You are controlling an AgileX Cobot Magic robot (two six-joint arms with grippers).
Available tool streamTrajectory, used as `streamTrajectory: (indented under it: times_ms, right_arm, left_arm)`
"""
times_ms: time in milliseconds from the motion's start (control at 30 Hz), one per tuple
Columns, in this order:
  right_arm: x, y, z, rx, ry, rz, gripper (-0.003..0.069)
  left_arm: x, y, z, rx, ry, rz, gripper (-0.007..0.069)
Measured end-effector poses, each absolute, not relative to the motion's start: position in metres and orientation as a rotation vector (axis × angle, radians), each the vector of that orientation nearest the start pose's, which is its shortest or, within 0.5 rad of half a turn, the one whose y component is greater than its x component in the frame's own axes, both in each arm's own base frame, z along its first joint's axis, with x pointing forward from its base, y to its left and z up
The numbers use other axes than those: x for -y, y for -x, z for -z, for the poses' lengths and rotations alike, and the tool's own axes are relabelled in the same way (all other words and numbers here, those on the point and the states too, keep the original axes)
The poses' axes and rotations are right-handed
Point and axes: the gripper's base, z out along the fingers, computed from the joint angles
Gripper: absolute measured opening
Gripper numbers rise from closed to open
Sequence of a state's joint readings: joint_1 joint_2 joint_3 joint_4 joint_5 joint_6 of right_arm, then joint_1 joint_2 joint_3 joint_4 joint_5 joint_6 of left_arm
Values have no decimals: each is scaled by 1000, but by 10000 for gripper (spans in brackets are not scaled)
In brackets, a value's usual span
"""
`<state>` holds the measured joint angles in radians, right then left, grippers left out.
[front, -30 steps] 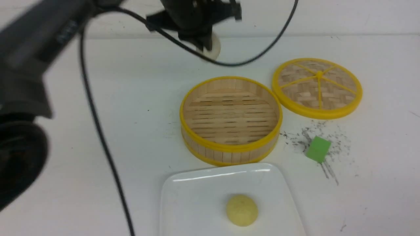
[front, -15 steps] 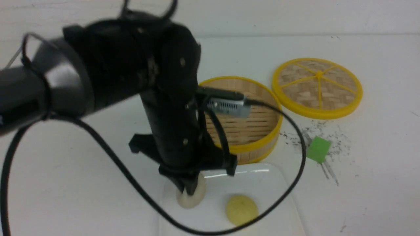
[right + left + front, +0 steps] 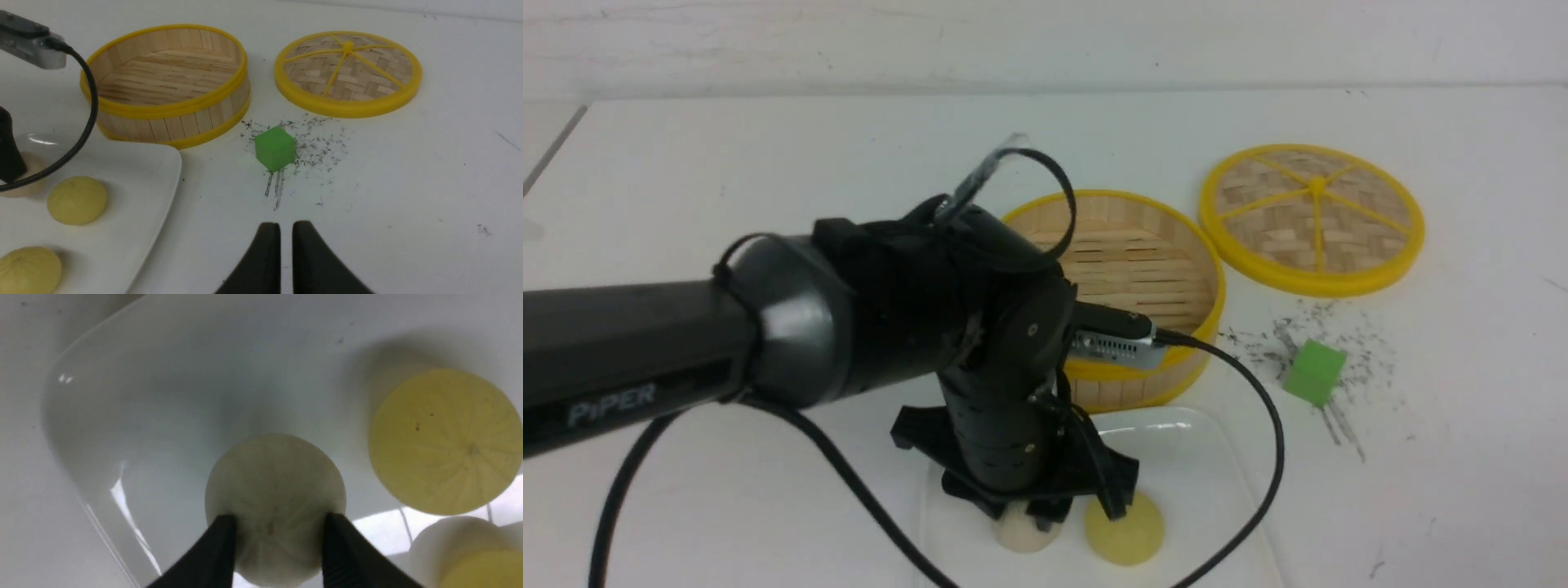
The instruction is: Put the steamed buns into the plate on the white tablecloth.
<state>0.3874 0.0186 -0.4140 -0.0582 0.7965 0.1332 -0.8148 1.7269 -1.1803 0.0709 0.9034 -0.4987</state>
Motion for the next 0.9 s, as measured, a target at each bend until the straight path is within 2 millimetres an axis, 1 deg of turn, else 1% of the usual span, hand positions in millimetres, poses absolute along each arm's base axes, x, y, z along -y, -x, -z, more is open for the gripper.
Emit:
streamTrajectory:
  times_ms: [33,67,100,133,200,233,267,300,333,367,433,467,500,567,600,633,667,733,867,900]
  right_arm:
    - [-3,-17,-275,-1877,250,-289,69]
    - [-3,-17,-275,-1877,250,-288,73]
    - [-3,-17,-275,-1877,250,-288,73]
    - [-3,-17,-275,-1877,250,-288,74]
    - [-3,-17,-275,-1877,250,-288,75]
    - [-3,-17,-275,-1876,250,-291,75]
    - [-3,-17,-275,-1877,249,-293,75]
    - [-4,-17,-276,-1864,246,-310,74]
    - [-4,-17,-276,-1858,244,-317,73]
    - [-5,-17,-277,-1848,241,-328,70]
    - [-8,-18,-283,-1797,224,-386,43]
    - [-9,-19,-285,-1780,220,-400,29]
    - [-10,-21,-286,-1774,217,-405,5]
    - [-14,-31,-288,-1767,212,-414,-15]
    - [-15,-33,-288,-1764,211,-415,-15]
    - [-17,-38,-288,-1765,210,-415,-16]
    - [-19,-43,-289,-1758,208,-416,-16]
    - [-26,-60,-289,-1752,203,-415,-16]
    - [-34,-82,-289,-1765,201,-411,-16]
    - [-35,-84,-288,-1773,202,-409,-16]
  left_arm:
    - [241,-234,-216,-2886,-525,114,356]
    - [241,-238,-224,-2854,-578,78,405]
    - [241,-239,-226,-2846,-588,70,414]
    - [242,-242,-234,-2820,-601,63,429]
    - [242,-245,-252,-2779,-610,48,448]
    - [242,-248,-274,-2735,-606,38,452]
    - [241,-248,-277,-2729,-604,40,451]
    - [239,-249,-297,-2694,-595,31,439]
    - [239,-250,-300,-2684,-593,31,435]
    - [236,-249,-309,-2674,-589,16,419]
    - [228,-247,-332,-2646,-570,-23,331]
    - [225,-246,-338,-2631,-566,-43,294]
    - [222,-246,-346,-2610,-560,-57,244]
    - [214,-243,-364,-2550,-544,-77,116]
    - [213,-243,-365,-2547,-543,-79,105]
    - [209,-241,-371,-2525,-536,-83,59]
    - [205,-239,-376,-2508,-531,-83,35]
    - [195,-231,-392,-2464,-512,-66,2]
    - [189,-224,-403,-2439,-498,-40,2]
    - [188,-224,-403,-2438,-498,-39,2]
